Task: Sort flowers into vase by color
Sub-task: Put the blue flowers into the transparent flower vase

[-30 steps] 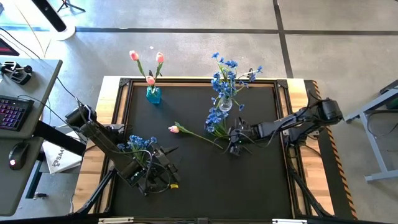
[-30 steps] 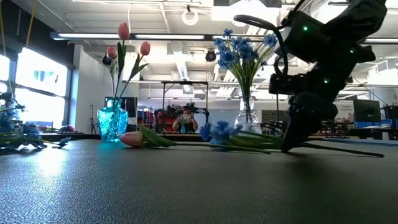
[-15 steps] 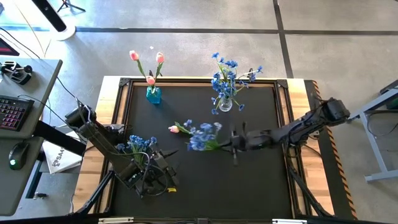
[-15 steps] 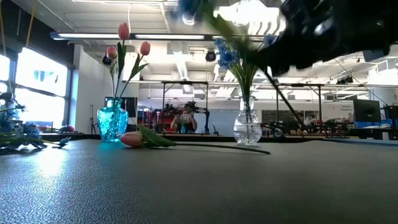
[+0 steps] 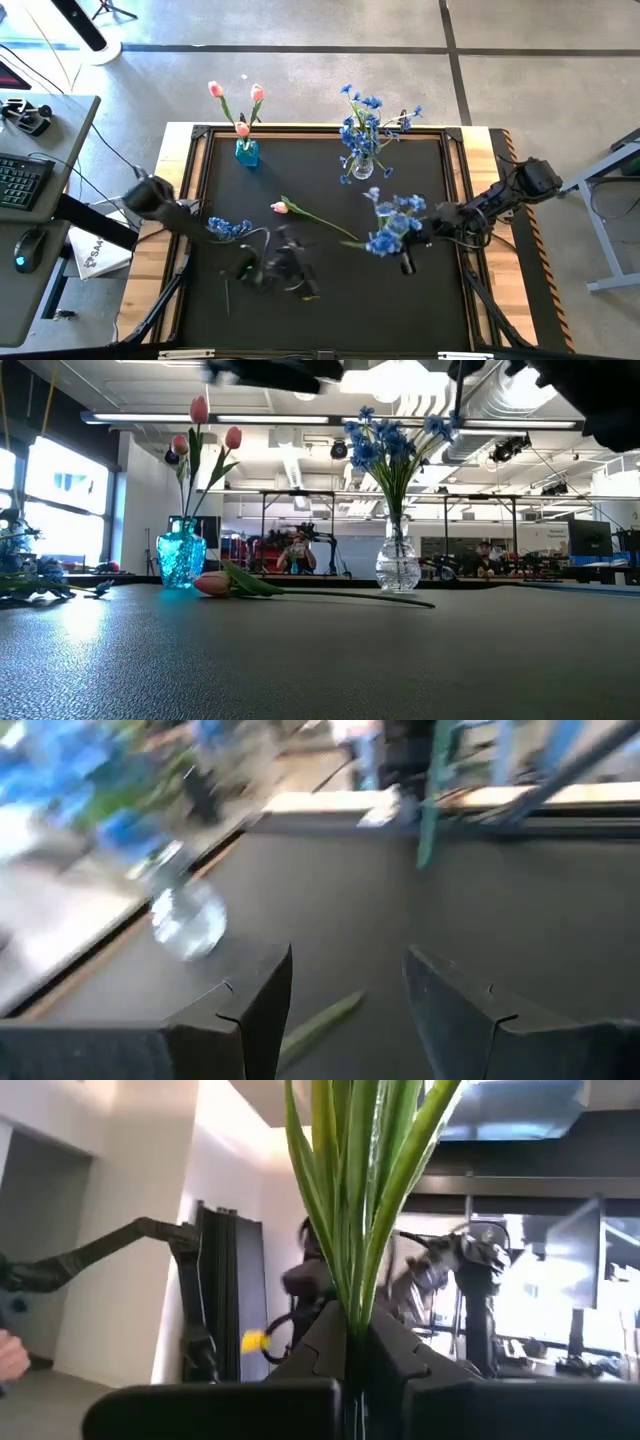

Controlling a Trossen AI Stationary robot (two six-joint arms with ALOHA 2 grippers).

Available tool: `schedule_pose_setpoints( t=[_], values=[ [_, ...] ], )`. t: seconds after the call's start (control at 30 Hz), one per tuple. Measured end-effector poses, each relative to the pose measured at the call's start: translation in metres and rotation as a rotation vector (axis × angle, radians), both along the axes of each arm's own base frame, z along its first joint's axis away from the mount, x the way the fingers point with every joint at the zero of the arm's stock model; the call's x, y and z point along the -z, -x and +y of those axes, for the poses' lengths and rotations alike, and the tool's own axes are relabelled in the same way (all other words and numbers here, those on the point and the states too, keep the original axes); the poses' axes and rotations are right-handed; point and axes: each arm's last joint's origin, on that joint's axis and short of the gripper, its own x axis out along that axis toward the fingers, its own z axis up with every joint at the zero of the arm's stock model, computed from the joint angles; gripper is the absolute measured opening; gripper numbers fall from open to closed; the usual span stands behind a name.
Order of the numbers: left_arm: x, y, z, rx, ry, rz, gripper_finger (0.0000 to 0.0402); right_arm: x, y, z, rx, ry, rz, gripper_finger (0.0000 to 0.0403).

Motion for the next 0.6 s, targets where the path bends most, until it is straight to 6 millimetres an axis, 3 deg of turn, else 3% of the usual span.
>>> schedule_pose_setpoints(
  t=[0.2, 0.33, 0.47, 0.6],
  values=[
    [0.015, -0.049, 0.009, 0.23, -0.184, -0.166, 0.0181, -0.007, -0.001, 0.011, -0.011, 0.046, -0.042, 0.0005],
    [0.012, -0.06, 0.02, 0.278, -0.226, -0.319, 0.0181, -0.006, 0.0, 0.014, -0.021, 0.055, -0.042, 0.0005],
    [0.012, -0.07, 0.036, 0.429, -0.18, -0.37, 0.0181, -0.006, 0.0, 0.015, -0.017, 0.069, -0.043, 0.0006],
    [0.009, -0.076, 0.046, 0.474, -0.122, -0.404, 0.018, -0.004, -0.001, 0.015, -0.009, 0.073, -0.021, 0.0006]
  ],
)
